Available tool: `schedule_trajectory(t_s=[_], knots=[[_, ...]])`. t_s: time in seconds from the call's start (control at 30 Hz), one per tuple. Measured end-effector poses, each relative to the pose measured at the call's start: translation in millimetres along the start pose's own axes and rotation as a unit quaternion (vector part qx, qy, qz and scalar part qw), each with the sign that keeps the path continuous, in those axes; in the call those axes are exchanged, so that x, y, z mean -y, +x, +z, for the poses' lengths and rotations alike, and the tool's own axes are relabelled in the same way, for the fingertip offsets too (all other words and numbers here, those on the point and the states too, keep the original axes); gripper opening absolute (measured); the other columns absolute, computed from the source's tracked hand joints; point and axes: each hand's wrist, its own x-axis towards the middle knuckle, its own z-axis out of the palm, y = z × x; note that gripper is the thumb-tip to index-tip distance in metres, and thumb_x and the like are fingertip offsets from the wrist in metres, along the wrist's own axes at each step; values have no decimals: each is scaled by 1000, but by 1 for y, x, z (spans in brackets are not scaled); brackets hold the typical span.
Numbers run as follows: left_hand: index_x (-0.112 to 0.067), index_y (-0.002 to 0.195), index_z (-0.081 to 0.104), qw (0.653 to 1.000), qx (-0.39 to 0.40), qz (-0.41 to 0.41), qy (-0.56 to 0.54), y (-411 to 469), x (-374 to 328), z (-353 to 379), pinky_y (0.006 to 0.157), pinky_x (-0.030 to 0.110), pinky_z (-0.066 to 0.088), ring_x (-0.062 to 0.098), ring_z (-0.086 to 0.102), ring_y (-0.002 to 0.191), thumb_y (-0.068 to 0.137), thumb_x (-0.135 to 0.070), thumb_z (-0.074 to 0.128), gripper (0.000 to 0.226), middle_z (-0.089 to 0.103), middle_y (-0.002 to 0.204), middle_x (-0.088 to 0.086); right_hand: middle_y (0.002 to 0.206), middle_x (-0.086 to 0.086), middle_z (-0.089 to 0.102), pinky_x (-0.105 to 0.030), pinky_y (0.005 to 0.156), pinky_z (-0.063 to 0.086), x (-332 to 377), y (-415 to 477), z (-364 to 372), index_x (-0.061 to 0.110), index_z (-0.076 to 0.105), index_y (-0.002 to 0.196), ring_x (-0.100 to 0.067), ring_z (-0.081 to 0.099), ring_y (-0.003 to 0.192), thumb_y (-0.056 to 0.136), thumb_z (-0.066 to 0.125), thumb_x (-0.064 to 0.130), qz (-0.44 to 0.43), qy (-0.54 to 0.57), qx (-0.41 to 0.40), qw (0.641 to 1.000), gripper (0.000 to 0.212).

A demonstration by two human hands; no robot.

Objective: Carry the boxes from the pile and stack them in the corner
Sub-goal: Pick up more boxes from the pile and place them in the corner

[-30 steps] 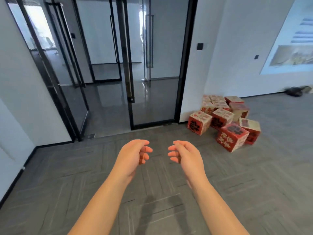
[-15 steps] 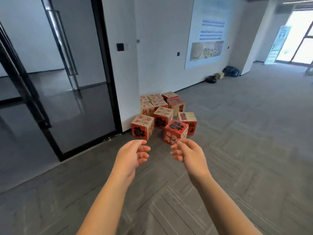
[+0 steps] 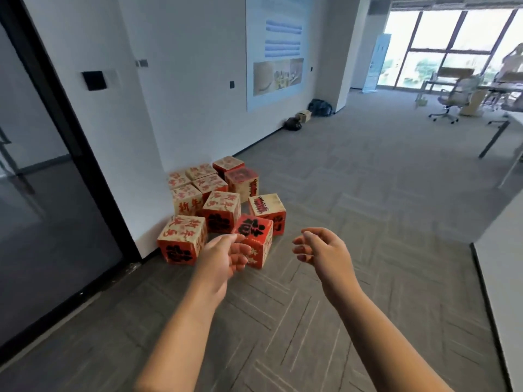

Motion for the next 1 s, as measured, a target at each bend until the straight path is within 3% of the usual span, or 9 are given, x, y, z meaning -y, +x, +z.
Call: schedule_trajectory(t_s=[0.27,0.4,0.47,0.73,0.83,0.93,1.0], knots=[[-5,103,66,1000,-8,1,17,194,-21,61,66,32,50,20,61,70,105,-22,47,26,69,88,14,100,-13,76,-35,77,59,-8,209,15,11,67,111,-25,73,87,106,55,17,-4,22,11,1000,14],[-5,103,67,999,-25,5,28,282,-47,92,66,32,49,19,62,68,105,-24,48,27,69,84,13,103,-16,78,-52,89,62,-3,320,28,9,69,112,-40,75,100,104,57,18,21,34,27,999,17],[-5,104,67,999,-33,15,31,322,-61,101,67,33,49,21,62,70,105,-25,48,28,70,85,14,103,-15,78,-55,92,61,6,366,37,10,69,110,-39,75,100,104,57,18,26,31,34,999,16],[-6,100,68,998,-62,9,6,471,-88,103,69,35,48,23,62,73,103,-25,50,27,70,87,16,102,-13,77,-44,83,61,24,514,80,12,68,108,-25,73,85,107,55,18,42,-6,62,997,14],[-6,99,68,998,-59,4,2,534,-85,100,68,34,48,21,62,72,103,-24,49,26,70,85,14,99,-9,77,-39,76,62,16,568,103,13,67,109,-19,74,79,107,55,19,47,-25,56,997,14],[-6,102,68,999,-50,-4,14,603,-76,89,70,34,48,22,63,76,103,-25,50,26,70,86,13,98,-9,77,-42,79,63,-4,623,130,12,67,112,-17,74,76,107,55,20,65,-52,45,996,15],[-5,104,68,999,-40,-14,26,653,-69,80,74,37,49,25,63,81,103,-26,48,29,70,91,14,98,-8,78,-37,71,63,-21,662,148,10,68,114,-17,74,76,107,55,19,71,-76,30,994,17]])
